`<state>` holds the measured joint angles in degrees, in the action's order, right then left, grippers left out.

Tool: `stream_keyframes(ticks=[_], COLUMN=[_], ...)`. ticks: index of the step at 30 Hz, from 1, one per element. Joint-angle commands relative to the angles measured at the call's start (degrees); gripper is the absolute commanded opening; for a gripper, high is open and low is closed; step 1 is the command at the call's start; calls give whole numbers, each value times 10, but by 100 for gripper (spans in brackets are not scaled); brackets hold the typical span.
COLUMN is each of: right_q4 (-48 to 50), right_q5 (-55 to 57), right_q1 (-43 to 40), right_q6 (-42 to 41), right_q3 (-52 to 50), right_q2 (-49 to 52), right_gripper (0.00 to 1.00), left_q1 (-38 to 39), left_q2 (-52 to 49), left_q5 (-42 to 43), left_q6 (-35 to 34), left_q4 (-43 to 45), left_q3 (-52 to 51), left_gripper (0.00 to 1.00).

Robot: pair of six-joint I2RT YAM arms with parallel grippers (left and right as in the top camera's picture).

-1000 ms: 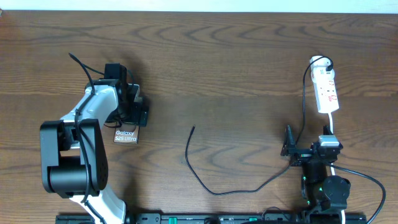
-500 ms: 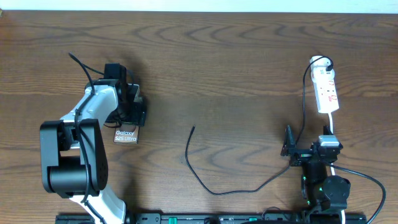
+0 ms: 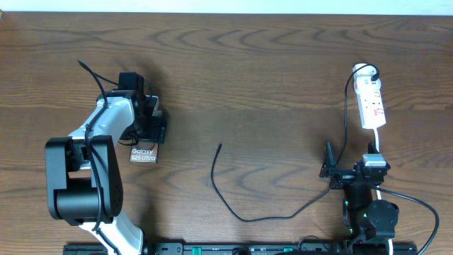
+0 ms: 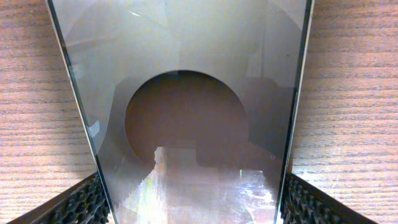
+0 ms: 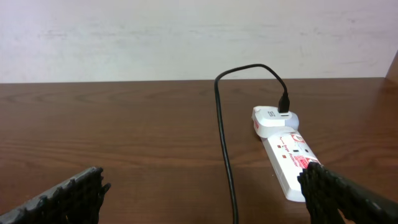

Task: Plug charger to phone and switch on socket
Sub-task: 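Close the left gripper on the phone's long edges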

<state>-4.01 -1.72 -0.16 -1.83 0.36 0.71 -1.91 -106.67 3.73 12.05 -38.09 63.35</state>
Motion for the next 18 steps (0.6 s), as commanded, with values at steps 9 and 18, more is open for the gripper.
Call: stream_keyframes(ticks=[9,18], right_q4=[-3,-3], right_q5=[1,1], right_q1=[10,10], right_q6=[11,11], right_q3=[0,0], right_q2=[-3,-3], right_gripper=[99,99], left_q1=[1,1], left_q2=[-8,-8], left_q5=[1,1], left_q6=[3,3], left_q4=[-11,-10], left_q3=[-2,-2], left_gripper=[82,79])
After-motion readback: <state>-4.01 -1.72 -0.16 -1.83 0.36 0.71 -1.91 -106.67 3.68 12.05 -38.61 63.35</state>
